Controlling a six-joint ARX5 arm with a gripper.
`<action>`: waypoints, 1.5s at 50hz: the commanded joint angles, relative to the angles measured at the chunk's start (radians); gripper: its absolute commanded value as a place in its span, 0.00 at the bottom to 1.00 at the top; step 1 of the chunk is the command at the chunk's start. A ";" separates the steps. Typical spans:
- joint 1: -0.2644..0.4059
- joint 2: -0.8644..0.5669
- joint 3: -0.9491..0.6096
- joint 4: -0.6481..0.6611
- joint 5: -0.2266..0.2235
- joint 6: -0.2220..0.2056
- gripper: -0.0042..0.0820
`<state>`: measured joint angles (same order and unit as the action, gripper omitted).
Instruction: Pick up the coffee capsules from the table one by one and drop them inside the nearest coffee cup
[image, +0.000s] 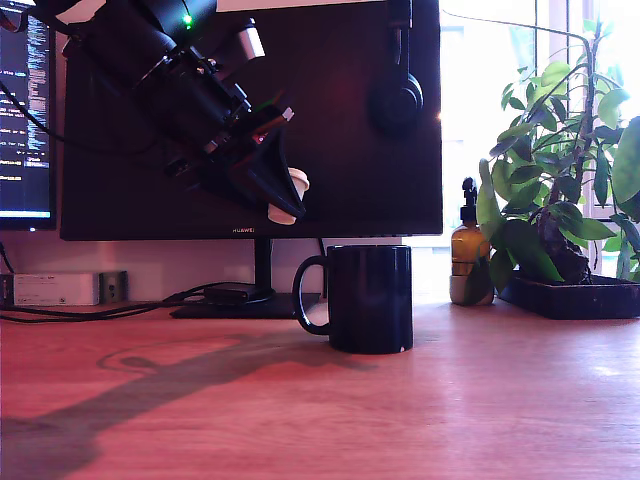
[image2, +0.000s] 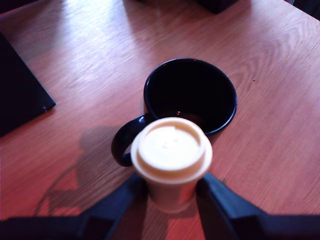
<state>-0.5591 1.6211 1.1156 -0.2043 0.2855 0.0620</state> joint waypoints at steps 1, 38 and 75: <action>0.006 0.008 -0.026 0.026 -0.005 -0.006 0.28; 0.000 0.008 -0.008 -0.008 -0.006 -0.006 0.28; -0.061 0.095 0.161 -0.147 -0.070 0.025 0.28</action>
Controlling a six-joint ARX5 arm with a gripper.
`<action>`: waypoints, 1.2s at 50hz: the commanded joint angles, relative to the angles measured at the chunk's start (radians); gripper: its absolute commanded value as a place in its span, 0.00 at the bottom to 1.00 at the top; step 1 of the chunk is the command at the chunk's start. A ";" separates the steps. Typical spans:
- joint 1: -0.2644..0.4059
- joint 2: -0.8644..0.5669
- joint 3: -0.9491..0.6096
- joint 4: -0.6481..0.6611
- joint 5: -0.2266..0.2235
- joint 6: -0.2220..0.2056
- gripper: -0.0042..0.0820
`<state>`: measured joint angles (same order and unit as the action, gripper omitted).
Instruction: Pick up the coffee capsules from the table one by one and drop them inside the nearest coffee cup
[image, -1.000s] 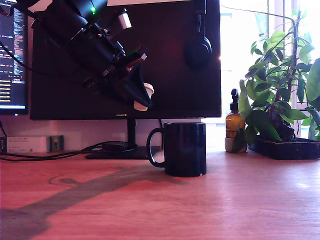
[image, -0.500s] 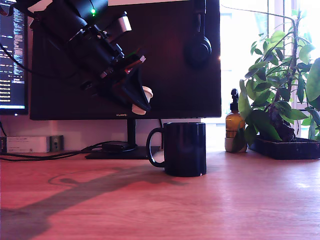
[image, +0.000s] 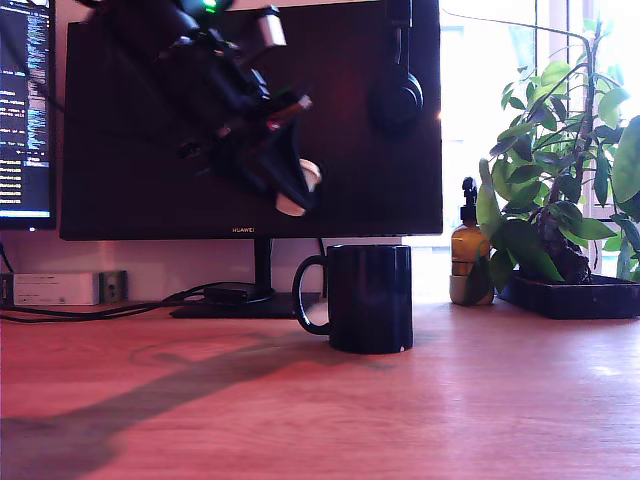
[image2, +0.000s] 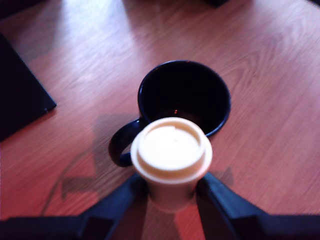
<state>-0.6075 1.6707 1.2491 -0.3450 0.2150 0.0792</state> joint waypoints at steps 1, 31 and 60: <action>-0.014 0.054 0.039 -0.015 0.000 0.008 0.28; -0.064 0.296 0.398 -0.233 -0.015 0.053 0.28; -0.089 0.354 0.458 -0.286 -0.034 0.064 0.28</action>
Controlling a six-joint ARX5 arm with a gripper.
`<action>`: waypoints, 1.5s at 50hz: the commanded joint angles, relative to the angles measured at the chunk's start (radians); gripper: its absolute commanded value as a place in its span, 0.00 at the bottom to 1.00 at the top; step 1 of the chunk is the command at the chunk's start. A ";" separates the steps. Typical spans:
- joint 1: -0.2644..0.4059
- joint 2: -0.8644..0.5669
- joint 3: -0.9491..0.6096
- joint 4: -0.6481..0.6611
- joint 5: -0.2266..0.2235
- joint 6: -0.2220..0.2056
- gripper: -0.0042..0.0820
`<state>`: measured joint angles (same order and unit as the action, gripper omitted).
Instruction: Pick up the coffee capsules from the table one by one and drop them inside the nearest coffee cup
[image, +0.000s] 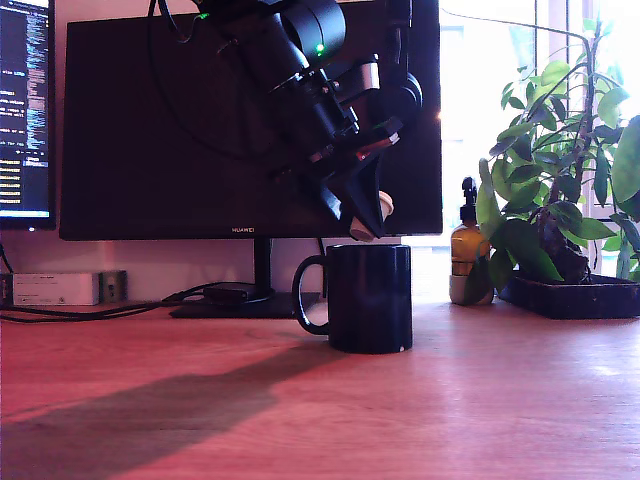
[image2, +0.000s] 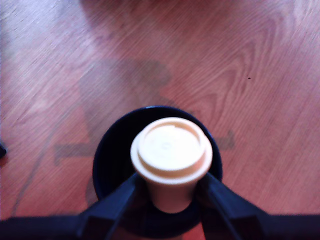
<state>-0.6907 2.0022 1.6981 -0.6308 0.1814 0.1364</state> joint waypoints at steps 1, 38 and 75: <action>-0.006 0.022 0.009 0.000 -0.002 0.006 0.28; -0.011 0.022 0.009 -0.005 -0.052 0.023 0.54; -0.010 0.019 0.010 -0.006 -0.093 0.033 0.86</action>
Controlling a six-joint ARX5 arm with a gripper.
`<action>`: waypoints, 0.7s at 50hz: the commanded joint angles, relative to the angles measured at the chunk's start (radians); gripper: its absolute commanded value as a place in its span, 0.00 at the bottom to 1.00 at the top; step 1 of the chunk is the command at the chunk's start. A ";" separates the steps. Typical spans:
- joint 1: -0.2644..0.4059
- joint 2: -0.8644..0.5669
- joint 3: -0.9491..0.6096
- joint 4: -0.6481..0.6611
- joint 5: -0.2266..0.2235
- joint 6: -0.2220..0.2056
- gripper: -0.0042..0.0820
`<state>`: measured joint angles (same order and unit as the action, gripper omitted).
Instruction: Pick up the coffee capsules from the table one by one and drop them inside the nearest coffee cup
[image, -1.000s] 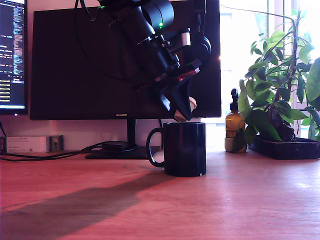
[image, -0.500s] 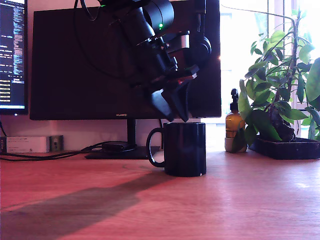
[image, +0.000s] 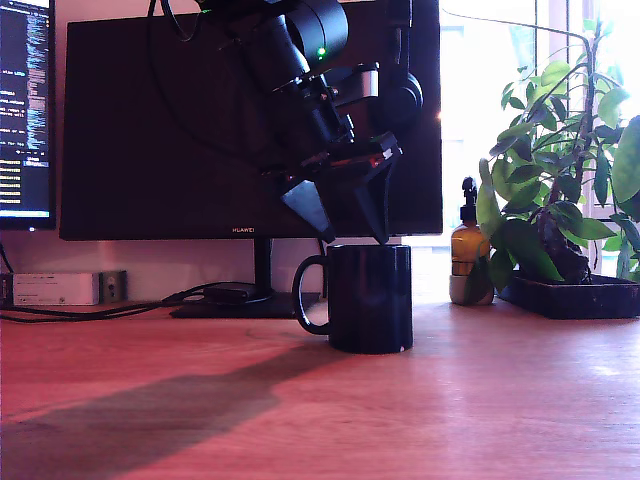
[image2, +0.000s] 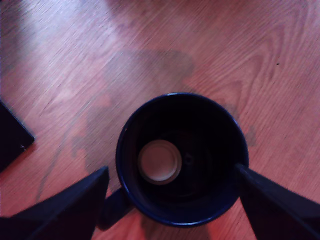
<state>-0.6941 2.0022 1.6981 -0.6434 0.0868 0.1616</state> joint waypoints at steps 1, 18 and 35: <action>-0.006 0.018 0.010 0.006 0.001 0.008 0.84; -0.003 0.011 0.010 -0.023 0.061 0.031 0.02; 0.004 -0.037 -0.023 -0.021 0.134 0.022 0.02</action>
<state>-0.6930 1.9995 1.6978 -0.6739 0.2123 0.1867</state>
